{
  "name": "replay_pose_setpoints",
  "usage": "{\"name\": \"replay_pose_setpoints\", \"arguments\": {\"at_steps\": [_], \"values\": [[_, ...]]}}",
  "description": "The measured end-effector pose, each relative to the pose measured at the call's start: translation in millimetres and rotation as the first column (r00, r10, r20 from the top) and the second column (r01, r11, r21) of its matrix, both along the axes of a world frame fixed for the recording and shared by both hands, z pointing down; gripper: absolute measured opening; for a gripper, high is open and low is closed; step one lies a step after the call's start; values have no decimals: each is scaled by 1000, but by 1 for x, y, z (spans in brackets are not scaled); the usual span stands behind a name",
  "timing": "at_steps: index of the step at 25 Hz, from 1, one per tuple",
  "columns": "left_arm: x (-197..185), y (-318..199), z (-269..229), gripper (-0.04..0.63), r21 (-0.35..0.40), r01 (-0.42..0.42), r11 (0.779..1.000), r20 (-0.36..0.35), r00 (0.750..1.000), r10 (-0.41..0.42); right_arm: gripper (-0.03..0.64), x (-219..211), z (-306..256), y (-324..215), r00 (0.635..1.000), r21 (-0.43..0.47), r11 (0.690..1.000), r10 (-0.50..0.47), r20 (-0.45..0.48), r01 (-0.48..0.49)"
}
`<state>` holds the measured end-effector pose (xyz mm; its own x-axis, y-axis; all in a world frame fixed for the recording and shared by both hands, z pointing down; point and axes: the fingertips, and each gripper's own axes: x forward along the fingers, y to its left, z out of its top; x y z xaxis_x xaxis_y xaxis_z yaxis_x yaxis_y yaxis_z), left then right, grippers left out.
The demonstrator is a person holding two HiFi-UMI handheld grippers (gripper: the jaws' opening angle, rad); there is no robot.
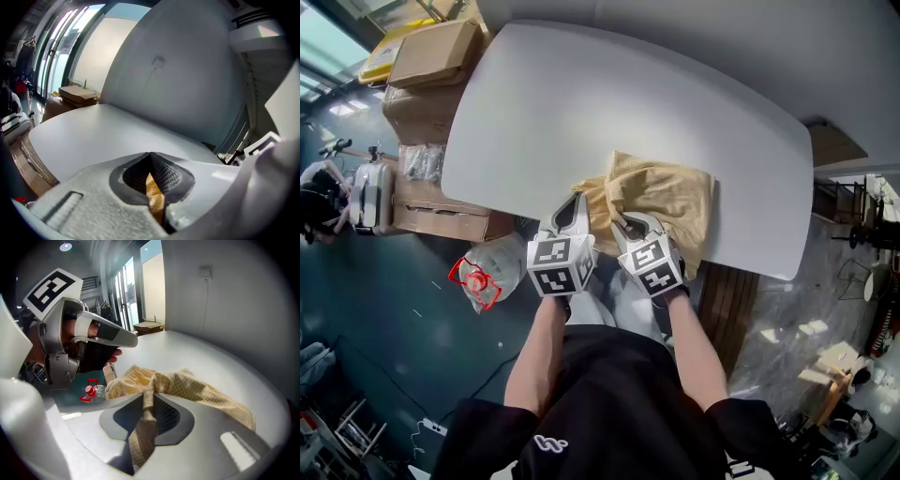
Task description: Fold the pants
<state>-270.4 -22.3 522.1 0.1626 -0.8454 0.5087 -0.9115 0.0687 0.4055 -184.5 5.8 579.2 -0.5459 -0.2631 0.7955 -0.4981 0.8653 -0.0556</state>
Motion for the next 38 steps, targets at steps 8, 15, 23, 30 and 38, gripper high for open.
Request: {"name": "replay_pose_setpoints", "arguments": {"at_steps": [8, 15, 23, 30, 38], "values": [[2, -2, 23, 6, -54, -15, 998, 0, 1000, 15, 75, -6, 35, 17, 1000, -137, 990, -30, 4, 30], [5, -11, 26, 6, -52, -32, 998, -2, 999, 32, 210, -17, 28, 24, 992, -231, 970, -45, 115, 70], [46, -47, -20, 6, 56, -111, 992, -22, 993, 112, 3, 30, -55, -38, 943, -134, 978, 191, 274, -159], [82, -49, -81, 6, 180, -177, 968, 27, 984, 175, 3, 90, -136, -80, 853, 104, 895, 370, 369, -433], [88, -53, -161, 6, 340, -192, 920, 118, 980, 161, 3, 120, -230, -90, 749, 249, 804, 324, 578, -540]]}}
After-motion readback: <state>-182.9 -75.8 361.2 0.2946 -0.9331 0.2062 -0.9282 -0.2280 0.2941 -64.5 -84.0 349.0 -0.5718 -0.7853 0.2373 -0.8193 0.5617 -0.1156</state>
